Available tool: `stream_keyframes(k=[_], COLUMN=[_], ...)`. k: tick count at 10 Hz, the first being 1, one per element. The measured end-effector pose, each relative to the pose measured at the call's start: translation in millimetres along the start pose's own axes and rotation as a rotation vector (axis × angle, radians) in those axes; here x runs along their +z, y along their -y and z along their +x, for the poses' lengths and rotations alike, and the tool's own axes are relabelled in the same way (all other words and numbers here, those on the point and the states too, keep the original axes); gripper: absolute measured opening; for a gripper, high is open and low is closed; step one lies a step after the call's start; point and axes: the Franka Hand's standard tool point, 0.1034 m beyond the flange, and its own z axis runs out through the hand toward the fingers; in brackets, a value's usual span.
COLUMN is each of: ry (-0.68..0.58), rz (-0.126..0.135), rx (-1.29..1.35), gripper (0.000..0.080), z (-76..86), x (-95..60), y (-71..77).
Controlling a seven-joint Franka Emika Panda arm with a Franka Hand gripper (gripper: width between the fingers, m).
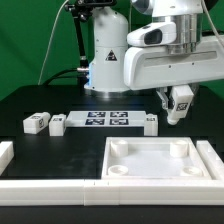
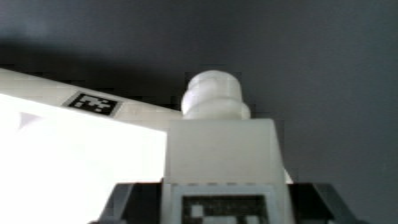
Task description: Assemble one leg
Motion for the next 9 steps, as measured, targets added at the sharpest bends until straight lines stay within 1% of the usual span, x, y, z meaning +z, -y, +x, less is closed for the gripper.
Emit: stream_keyframes(k=[1, 2, 3, 4, 6, 7, 8, 9], ry=[0.004, 0.004, -0.008, -0.035, -0.059, -0.077, -0.08, -0.066], rz=[0.0, 0.001, 0.002, 0.003, 0.01, 0.014, 0.018, 0.026], rx=[-0.02, -0.037, -0.05, -0.09, -0.117, -0.121, -0.138, -0.134], gripper=[0.0288, 0.0288, 0.0288, 0.0288, 0.0288, 0.0288, 0.0288, 0.0288], z=[1.9, 13.2, 32.9, 57.6, 88.8, 107.9, 115.6, 115.0], x=[-1.1, -6.0, -10.8, -10.9, -8.5, -4.7, -1.7, -0.2], y=[-2.6, -10.9, -19.0, -25.9, -35.4, -36.0, -34.9, -36.9])
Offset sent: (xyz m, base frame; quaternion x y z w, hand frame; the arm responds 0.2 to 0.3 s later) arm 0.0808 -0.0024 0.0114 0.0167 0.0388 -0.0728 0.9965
